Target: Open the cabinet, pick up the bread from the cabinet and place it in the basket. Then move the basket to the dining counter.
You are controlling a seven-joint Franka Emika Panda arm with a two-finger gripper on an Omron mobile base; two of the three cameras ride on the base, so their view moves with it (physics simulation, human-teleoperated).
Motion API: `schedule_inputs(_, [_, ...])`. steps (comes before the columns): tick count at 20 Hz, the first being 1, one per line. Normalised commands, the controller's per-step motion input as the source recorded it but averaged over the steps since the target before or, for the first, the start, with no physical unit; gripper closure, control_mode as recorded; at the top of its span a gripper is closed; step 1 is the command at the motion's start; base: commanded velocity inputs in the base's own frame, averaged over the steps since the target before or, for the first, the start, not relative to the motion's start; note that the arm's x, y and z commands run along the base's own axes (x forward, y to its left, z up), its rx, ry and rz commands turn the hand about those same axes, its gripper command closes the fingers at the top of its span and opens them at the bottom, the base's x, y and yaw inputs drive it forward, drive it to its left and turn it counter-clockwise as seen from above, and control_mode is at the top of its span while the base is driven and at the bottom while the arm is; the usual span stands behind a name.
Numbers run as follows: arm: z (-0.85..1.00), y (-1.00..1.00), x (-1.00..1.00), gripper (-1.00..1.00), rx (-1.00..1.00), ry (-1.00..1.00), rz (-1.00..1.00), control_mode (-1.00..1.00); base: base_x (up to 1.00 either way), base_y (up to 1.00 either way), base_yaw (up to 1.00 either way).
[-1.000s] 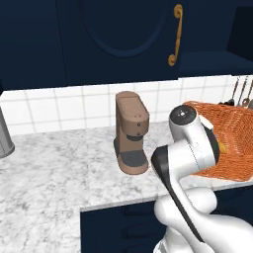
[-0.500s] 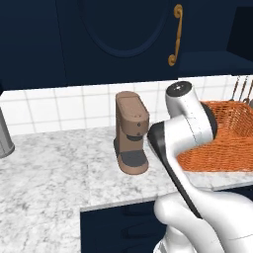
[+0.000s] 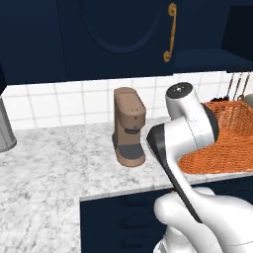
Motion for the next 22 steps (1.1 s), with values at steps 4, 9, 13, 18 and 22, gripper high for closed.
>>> schedule_inputs(4, [0.00, 0.00, 0.00, 1.00, 0.00, 0.00, 0.00, 1.00, -0.96, -0.05, -0.08])
schedule_inputs(9, [0.00, 0.00, 0.00, 1.00, 0.00, 0.00, 0.00, 1.00, -0.64, -0.37, -0.39])
schedule_inputs(13, [0.00, 0.00, 0.00, 1.00, 0.00, 0.00, 0.00, 1.00, -0.37, -0.36, -0.61])
schedule_inputs(18, [0.00, 0.00, 0.00, 1.00, 0.00, 0.00, 0.00, 1.00, -0.24, -0.38, -0.58])
schedule_inputs(22, [0.00, 0.00, 0.00, 1.00, 0.00, 0.00, 0.00, 1.00, 0.00, -0.25, -0.52])
